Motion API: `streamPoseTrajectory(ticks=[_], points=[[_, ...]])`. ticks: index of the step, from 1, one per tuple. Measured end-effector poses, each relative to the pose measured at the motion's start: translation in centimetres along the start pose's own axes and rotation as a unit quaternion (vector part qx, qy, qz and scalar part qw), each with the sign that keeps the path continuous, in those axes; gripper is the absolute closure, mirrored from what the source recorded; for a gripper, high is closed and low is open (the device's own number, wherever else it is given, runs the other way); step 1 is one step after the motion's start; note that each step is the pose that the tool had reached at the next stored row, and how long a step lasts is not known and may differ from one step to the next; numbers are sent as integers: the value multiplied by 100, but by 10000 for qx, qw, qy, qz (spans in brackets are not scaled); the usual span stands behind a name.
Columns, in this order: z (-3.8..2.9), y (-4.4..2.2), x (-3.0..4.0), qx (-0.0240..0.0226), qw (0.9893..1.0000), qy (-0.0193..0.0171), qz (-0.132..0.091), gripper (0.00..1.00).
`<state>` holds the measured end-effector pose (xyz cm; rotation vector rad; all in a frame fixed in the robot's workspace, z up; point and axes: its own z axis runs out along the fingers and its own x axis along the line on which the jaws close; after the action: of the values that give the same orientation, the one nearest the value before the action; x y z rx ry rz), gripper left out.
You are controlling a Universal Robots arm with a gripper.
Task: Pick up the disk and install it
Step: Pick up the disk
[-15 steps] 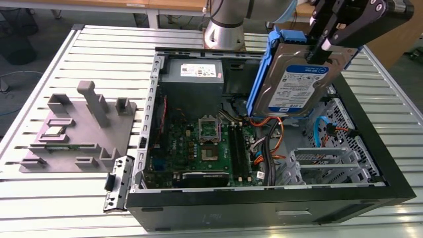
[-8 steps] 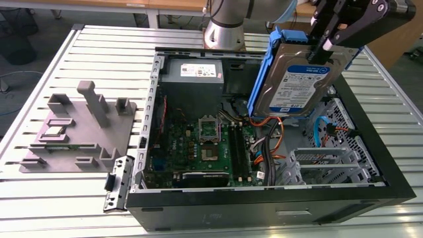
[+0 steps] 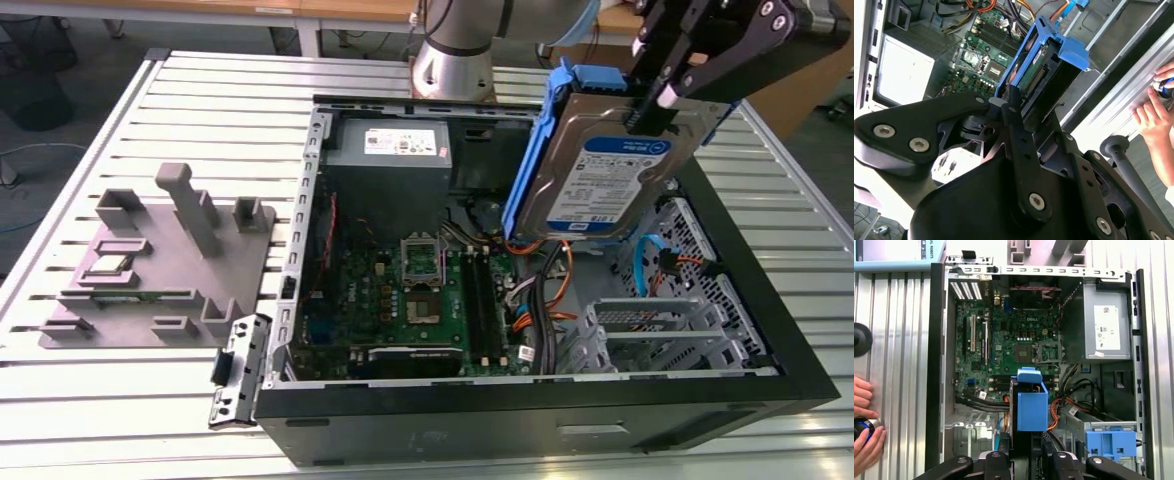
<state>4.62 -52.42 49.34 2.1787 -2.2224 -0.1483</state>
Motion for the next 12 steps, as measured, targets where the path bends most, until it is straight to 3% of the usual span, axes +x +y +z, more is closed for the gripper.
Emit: streamPoseTrajectory(ticks=[12], points=[[-11, -21, 357, 0, 10000, 0, 0, 65]])
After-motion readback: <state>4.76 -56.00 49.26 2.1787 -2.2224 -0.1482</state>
